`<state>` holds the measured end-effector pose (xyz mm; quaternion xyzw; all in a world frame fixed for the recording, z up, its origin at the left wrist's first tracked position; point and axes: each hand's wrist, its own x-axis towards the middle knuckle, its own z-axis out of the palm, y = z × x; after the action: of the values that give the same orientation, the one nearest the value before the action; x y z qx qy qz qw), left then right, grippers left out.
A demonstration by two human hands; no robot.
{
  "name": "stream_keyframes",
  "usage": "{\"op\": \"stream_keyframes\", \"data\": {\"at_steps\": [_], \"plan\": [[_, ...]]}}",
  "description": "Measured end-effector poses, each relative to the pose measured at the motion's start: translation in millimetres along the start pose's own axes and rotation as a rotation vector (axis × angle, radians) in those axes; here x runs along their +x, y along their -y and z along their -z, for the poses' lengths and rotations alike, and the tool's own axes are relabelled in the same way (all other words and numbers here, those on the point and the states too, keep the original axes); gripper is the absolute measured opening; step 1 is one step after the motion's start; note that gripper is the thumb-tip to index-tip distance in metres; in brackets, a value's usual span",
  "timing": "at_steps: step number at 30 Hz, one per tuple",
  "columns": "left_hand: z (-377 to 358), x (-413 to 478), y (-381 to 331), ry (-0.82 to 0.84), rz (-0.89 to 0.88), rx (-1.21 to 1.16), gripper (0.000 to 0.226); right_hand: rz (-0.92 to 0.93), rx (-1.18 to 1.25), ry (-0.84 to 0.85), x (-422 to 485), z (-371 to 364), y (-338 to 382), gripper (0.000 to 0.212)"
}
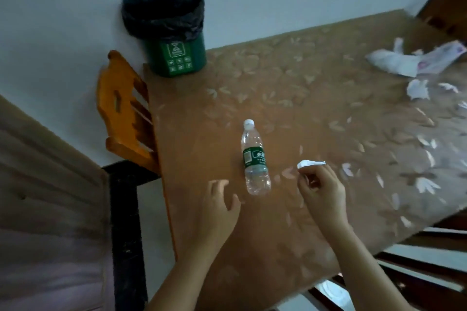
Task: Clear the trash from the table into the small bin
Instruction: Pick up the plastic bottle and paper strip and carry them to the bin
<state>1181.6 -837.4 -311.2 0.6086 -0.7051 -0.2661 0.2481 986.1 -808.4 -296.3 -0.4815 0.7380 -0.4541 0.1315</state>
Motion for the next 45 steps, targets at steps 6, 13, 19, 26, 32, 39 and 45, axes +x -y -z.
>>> {"op": "stream_keyframes", "data": {"at_steps": [6, 13, 19, 26, 32, 39, 45], "plan": [[-59, 61, -3, 0.18, 0.08, -0.091, 0.06, -0.178, -0.053, -0.167, 6, 4, -21, 0.024], [-104, 75, -8, 0.189, 0.224, -0.111, 0.083, -0.29, -0.021, -0.212, -12, 1, -32, 0.024], [-113, 74, -5, 0.181, 0.339, -0.187, 0.054, -0.352, 0.071, -0.241, -25, 8, -33, 0.039], [-105, 60, 2, 0.17, 0.377, -0.318, 0.044, -0.351, 0.09, -0.211, -35, 16, -32, 0.043], [-74, 30, 9, 0.167, 0.365, -0.439, 0.044, -0.299, 0.107, -0.131, -39, 23, -28, 0.036], [-4, -25, 14, 0.012, 0.283, -0.518, 0.043, -0.124, 0.115, 0.065, -40, 9, -7, 0.028], [60, -86, 43, -0.31, 0.36, -0.469, 0.048, 0.139, 0.115, 0.311, -44, -28, 42, 0.022]]}}
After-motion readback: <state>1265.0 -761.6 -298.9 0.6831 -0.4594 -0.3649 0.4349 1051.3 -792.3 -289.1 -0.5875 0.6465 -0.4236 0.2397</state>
